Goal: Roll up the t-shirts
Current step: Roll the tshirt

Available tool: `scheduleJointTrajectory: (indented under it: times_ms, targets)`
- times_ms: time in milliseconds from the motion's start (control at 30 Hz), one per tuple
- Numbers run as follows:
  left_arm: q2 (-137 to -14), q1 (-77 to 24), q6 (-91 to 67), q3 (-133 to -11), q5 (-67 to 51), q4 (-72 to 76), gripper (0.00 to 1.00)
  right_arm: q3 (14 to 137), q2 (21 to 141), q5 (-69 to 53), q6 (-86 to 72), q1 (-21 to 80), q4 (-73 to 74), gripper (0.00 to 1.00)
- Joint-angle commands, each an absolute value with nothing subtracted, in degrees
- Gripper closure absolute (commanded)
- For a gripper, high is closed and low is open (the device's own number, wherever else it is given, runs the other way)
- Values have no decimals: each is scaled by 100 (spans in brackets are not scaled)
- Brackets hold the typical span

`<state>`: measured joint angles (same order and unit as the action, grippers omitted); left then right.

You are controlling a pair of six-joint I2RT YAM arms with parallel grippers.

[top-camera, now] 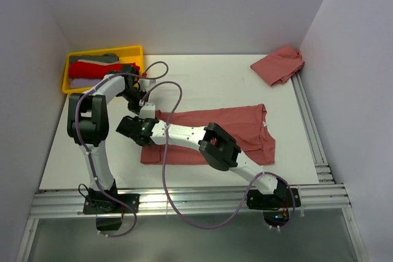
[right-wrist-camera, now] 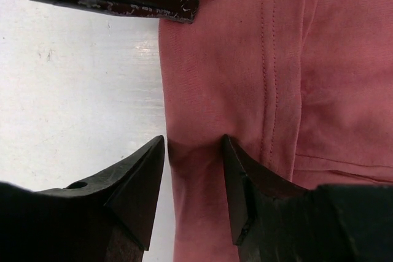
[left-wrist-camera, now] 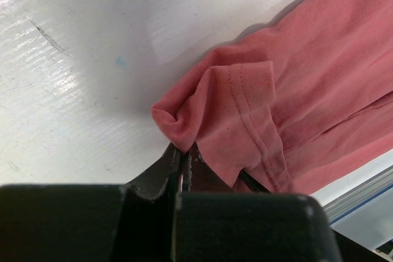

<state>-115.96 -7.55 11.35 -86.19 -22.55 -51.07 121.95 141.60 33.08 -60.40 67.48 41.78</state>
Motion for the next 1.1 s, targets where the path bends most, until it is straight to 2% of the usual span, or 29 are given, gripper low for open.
scheduleJointTrajectory:
  times_ms: [0,100,200,267,333,500,600,633,733,833,1067]
  targets:
    - [-11364,-782,1266,-8789,-2232,-5089,100,12243,14423,3120,-6249,6706,4491,49]
    - [-11338,-782,1266,-8771,-2215,-5089,100,12225,14493,2953,-6249,6697,4631,50]
    - [-11355,-782,1266,-8780,-2232,-5098,99,12261,14590,2795,-6214,6671,4755,58]
    - [-11355,-782,1283,-8780,-2241,-5098,98,12077,14529,2637,-6179,6671,4571,73]
    - [-11338,-782,1301,-8807,-2241,-5124,96,11666,14415,2479,-6108,6645,4108,79]
    - [-11355,-774,1362,-9069,-2417,-5291,87,10523,13730,1838,-6029,6504,2780,83]
    - [-11382,-738,1424,-9359,-2601,-5466,74,9688,13264,1417,-6090,6346,1734,85]
    - [-11382,-730,1467,-9430,-2654,-5580,65,9329,13063,1319,-6134,6311,1262,85]
    - [-11373,-677,1511,-9711,-2882,-5721,53,8624,12693,906,-6345,6144,312,86]
    - [-11373,-642,1564,-9949,-3102,-5950,47,8035,12411,563,-6609,5986,-569,86]
    - [-11215,-457,1679,-10029,-3506,-6231,47,6874,12032,-140,-7425,5669,-2354,86]
